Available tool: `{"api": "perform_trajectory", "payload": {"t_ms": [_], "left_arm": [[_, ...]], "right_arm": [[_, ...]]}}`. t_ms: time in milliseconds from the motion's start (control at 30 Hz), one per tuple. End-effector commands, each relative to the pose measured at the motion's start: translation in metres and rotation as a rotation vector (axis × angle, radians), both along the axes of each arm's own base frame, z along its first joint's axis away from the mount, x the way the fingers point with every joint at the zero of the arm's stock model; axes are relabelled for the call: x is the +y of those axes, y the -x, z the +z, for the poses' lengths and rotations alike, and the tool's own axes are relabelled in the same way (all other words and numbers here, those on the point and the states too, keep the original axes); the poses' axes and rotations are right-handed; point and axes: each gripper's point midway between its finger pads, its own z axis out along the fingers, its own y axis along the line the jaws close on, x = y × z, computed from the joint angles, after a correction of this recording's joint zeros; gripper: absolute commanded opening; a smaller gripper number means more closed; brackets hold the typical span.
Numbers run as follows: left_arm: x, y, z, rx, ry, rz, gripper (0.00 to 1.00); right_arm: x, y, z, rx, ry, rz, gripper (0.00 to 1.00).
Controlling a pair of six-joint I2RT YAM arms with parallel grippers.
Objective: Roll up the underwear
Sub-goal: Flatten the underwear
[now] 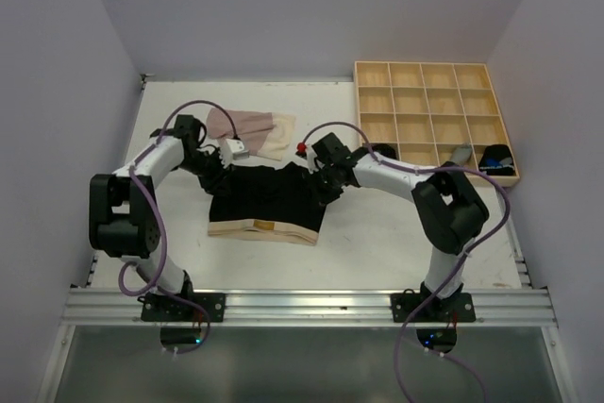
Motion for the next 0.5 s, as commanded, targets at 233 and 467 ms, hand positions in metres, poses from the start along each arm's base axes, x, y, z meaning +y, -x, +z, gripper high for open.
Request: {"api": "perform_trajectory", "payload": {"t_ms": [233, 467], "left_arm": [[0.011, 0.042, -0.051, 0.075, -0.249, -0.172, 0.31], [-0.026, 0.119, -0.032, 0.177, -0.130, -0.432, 0.29]], "right_arm": [[0.003, 0.021, -0.029, 0.056, 0.137, 0.044, 0.17], [-0.019, 0.005, -0.032, 0.009, 0.257, 0.025, 0.16]]}}
